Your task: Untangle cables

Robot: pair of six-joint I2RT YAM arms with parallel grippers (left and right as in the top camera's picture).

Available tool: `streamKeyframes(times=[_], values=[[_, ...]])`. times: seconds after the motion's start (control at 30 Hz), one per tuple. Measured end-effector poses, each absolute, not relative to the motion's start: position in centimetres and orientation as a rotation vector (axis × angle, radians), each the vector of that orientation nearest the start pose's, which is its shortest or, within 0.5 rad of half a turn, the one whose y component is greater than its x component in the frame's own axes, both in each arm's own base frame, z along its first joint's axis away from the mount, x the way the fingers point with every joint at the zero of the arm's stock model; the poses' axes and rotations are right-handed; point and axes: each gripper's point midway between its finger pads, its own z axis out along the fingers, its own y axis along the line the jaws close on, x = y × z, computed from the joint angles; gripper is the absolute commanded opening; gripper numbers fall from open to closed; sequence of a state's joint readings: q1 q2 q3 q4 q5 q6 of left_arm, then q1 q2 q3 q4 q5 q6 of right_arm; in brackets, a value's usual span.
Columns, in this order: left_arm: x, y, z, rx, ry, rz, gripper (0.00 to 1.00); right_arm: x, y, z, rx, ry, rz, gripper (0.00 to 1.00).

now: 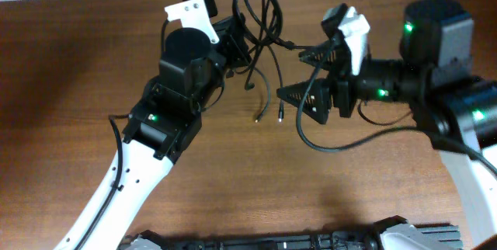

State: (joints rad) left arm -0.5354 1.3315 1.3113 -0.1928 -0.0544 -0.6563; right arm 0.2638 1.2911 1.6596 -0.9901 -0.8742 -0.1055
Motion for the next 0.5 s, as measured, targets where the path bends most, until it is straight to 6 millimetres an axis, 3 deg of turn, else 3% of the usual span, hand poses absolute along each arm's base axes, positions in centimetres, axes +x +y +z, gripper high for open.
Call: streamKeyframes(times=[0.23,0.4,0.47,0.5], values=[[36.7,-25.0,37.7,-0.084,1.857,-0.889,0.00,29.5,21.9,36.9,-0.931,1.965,1.060,0.93],[36.4,-25.5,37.6,-0.067,1.861,-0.903,0.00,30.8,21.7,36.6,-0.935,1.951,0.981,0.93],[35.8,-26.4,37.6,-0.009,1.864,-0.906,0.00,31.4,21.6,36.7,-0.931,1.939,0.948,0.80],[35.6,-26.7,37.6,0.016,1.863,-0.897,0.00,31.4,21.6,36.9,-0.938,1.927,0.941,0.79]])
